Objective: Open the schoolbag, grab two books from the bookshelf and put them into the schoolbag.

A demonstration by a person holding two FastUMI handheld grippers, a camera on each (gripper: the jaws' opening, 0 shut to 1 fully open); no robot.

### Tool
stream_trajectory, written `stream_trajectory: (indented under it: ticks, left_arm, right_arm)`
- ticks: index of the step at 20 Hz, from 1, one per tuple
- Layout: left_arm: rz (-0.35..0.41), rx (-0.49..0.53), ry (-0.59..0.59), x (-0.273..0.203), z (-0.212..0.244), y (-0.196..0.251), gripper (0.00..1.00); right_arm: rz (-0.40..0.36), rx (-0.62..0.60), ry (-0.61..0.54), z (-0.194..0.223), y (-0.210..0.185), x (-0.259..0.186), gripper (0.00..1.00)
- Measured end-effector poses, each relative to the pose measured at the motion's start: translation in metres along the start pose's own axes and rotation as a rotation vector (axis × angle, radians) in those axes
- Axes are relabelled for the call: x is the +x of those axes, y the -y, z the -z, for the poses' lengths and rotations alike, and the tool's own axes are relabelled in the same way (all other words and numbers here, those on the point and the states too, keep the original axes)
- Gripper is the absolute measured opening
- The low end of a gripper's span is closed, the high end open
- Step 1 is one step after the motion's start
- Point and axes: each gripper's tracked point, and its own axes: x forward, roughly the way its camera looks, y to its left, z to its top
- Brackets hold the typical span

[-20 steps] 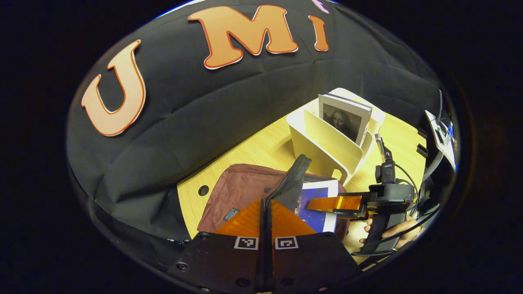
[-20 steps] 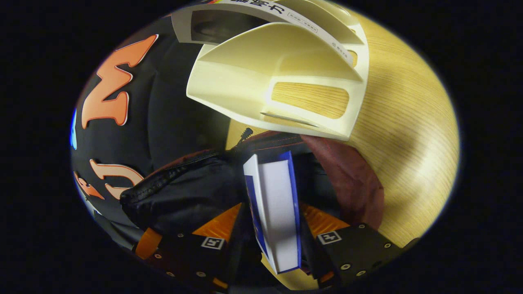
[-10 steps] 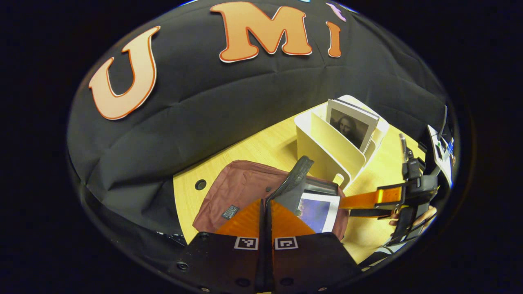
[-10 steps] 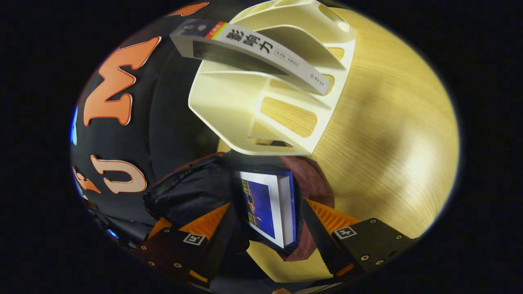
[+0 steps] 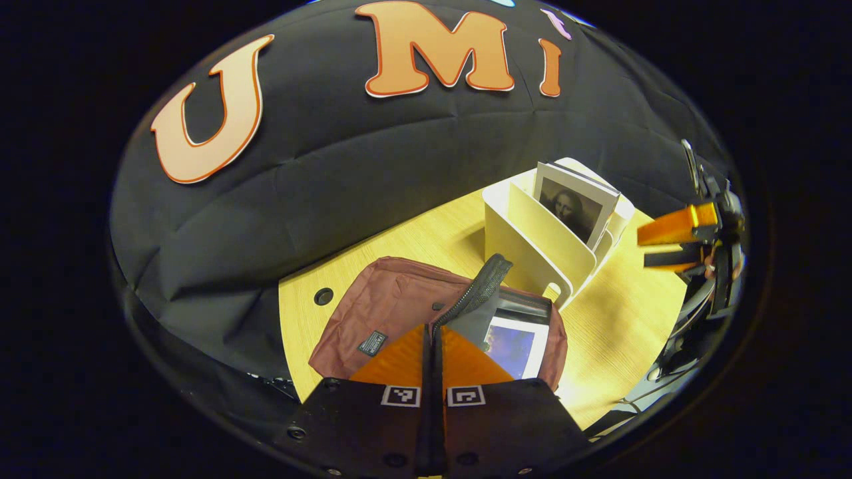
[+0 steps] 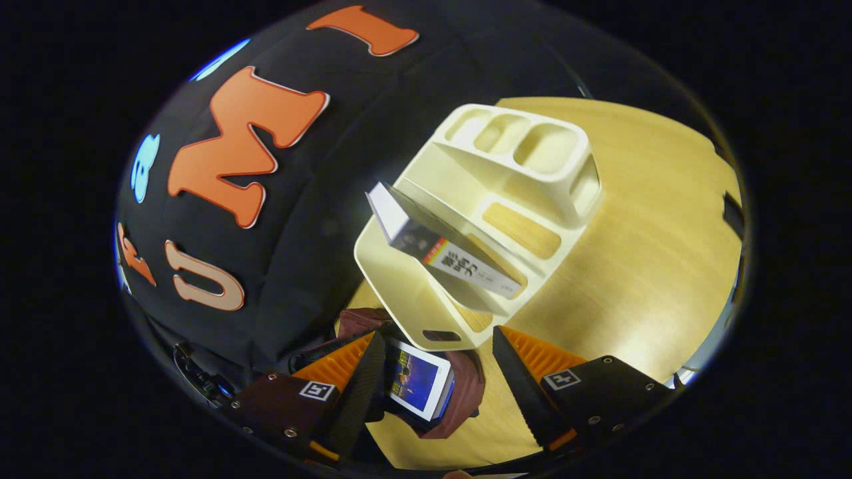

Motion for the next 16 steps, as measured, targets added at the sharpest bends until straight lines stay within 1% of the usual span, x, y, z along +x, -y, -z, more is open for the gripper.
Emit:
stream_trajectory:
  ticks: [4, 6, 8, 10, 11, 13, 16]
  left_arm:
    - [-0.007, 0.008, -0.001, 0.001, -0.001, -0.003, 0.01]
    - [-0.003, 0.012, -0.003, 0.002, 0.000, -0.002, 0.01]
    - [-0.007, 0.021, -0.004, 0.002, -0.001, -0.004, 0.01]
    - [-0.008, 0.024, -0.010, 0.002, 0.001, -0.006, 0.01]
    - [-0.010, 0.025, -0.013, 0.003, 0.002, -0.007, 0.01]
    - [-0.018, 0.025, -0.019, 0.005, 0.002, -0.010, 0.01]
    - [-0.029, 0.016, -0.028, 0.008, 0.005, -0.015, 0.01]
  right_arm:
    - [0.103, -0.232, 0.043, -0.065, -0.017, -0.014, 0.97]
    - [0.122, -0.318, 0.015, -0.085, -0.037, -0.016, 0.97]
    - [0.127, -0.388, -0.034, -0.096, -0.059, -0.011, 0.97]
    - [0.163, -0.474, -0.071, -0.107, -0.071, 0.000, 0.97]
    - [0.189, -0.514, -0.092, -0.112, -0.075, 0.008, 0.97]
    - [0.218, -0.576, -0.141, -0.116, -0.081, 0.027, 0.97]
    - [0.270, -0.636, -0.229, -0.116, -0.077, 0.064, 0.98]
